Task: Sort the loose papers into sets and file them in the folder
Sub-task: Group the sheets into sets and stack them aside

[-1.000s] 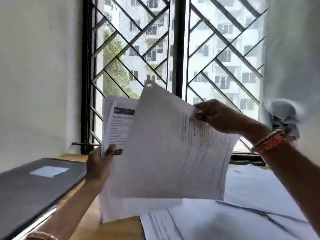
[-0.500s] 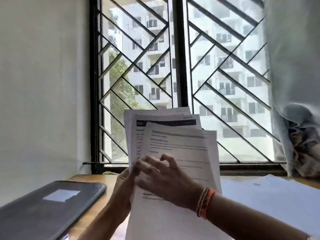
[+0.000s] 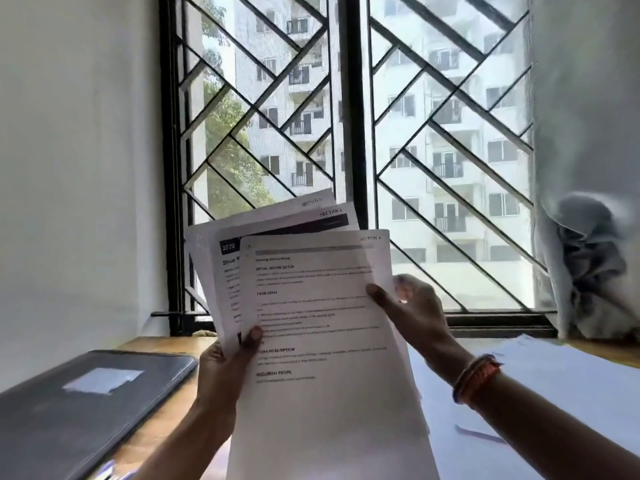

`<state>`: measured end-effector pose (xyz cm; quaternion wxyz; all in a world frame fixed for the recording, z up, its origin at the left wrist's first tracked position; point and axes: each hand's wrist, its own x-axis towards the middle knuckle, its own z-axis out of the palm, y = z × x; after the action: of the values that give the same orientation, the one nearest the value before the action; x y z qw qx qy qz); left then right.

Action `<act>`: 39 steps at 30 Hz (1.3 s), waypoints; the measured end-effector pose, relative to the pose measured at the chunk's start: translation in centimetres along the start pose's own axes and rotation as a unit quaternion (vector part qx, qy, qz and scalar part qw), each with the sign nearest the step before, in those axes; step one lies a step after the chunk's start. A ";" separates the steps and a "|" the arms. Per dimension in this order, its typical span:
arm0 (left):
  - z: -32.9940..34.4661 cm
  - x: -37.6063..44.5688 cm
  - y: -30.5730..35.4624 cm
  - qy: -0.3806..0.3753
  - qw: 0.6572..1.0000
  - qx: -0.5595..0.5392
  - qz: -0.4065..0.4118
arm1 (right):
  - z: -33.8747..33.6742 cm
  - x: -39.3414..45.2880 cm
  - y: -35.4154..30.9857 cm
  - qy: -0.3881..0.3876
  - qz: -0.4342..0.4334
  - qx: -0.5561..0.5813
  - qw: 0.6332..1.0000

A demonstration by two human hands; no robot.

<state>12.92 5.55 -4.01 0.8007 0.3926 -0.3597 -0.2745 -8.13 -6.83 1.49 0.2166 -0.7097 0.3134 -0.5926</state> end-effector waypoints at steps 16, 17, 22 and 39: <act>0.2 -0.6 0.0 0.007 0.999 0.019 0.032 | -0.1 -1.4 -0.7 -0.089 0.085 0.269 0.955; 0.3 -0.7 0.1 0.030 0.999 0.021 0.040 | -0.1 -1.9 -0.4 -0.123 0.087 0.250 0.956; 0.7 -0.3 0.3 0.082 0.995 0.034 0.045 | -0.9 -3.0 2.1 -0.119 0.039 0.118 0.985; 1.1 -0.5 -0.5 0.086 0.982 0.163 0.031 | -14.9 1.9 0.5 0.251 -0.297 -0.366 0.846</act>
<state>11.66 5.17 -4.12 0.7622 0.5285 -0.3413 -0.1522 -22.63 -7.60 5.55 -0.3308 -0.6238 0.3254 -0.6290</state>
